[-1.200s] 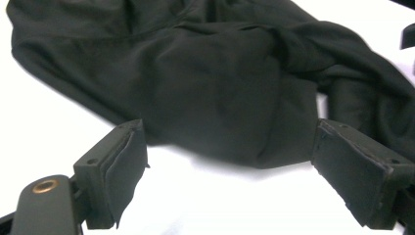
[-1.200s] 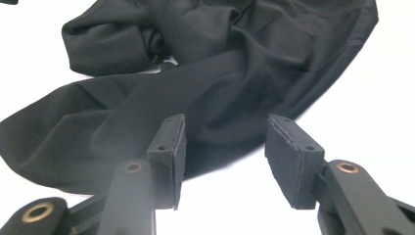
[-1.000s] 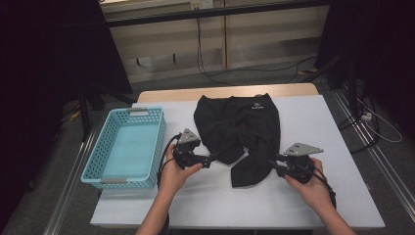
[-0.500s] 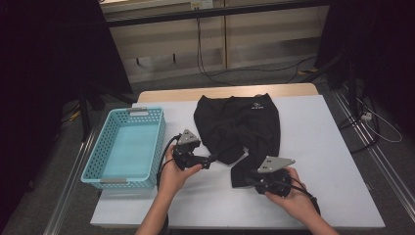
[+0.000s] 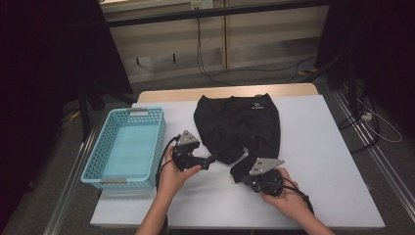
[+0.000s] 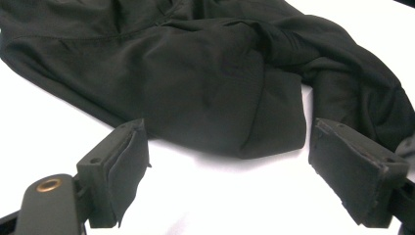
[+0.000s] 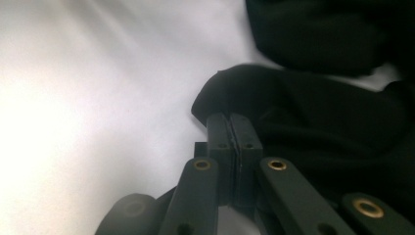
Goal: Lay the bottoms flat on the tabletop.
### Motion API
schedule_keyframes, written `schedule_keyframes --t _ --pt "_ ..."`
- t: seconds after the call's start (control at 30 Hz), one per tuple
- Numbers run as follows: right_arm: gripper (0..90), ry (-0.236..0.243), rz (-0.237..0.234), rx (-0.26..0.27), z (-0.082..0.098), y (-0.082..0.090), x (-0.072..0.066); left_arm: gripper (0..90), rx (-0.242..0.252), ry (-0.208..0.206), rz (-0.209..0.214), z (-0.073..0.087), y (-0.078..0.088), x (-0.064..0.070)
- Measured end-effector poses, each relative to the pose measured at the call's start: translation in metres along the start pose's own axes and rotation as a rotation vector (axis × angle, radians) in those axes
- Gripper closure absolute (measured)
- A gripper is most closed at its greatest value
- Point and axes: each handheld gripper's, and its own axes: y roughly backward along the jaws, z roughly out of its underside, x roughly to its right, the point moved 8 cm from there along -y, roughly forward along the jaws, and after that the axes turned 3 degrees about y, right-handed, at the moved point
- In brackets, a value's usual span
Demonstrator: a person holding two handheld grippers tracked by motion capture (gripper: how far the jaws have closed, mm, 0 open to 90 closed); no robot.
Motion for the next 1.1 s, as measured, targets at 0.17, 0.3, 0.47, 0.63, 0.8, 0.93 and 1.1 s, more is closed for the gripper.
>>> schedule_keyframes --t 0.17,0.3,0.47,0.63,0.8,0.93,1.1 --pt "89.3 -0.052 0.049 0.100 -0.009 0.034 0.023 15.3 -0.001 0.000 -0.004 0.000 0.000 -0.001" --pt "89.3 -0.125 0.107 0.186 -0.010 0.065 0.047 15.4 -0.005 -0.005 -0.001 -0.001 -0.001 0.001" --pt "89.3 -0.177 0.198 0.208 0.003 0.090 0.079 15.5 -0.005 -0.006 0.009 -0.002 -0.005 0.003" --pt "89.2 -0.236 0.274 0.155 0.030 0.097 0.105 15.7 -0.005 -0.004 0.011 -0.003 -0.007 0.003" --pt "89.1 -0.262 0.308 0.101 0.048 0.096 0.115 15.7 -0.005 -0.010 0.017 -0.005 -0.009 0.004" --pt "79.7 -0.246 0.314 0.093 0.048 0.094 0.112 15.7 -0.004 -0.006 0.024 -0.005 -0.010 0.005" --pt "65.2 -0.199 0.291 0.128 0.031 0.092 0.098 15.7 -0.003 -0.004 0.027 -0.006 -0.011 0.007"
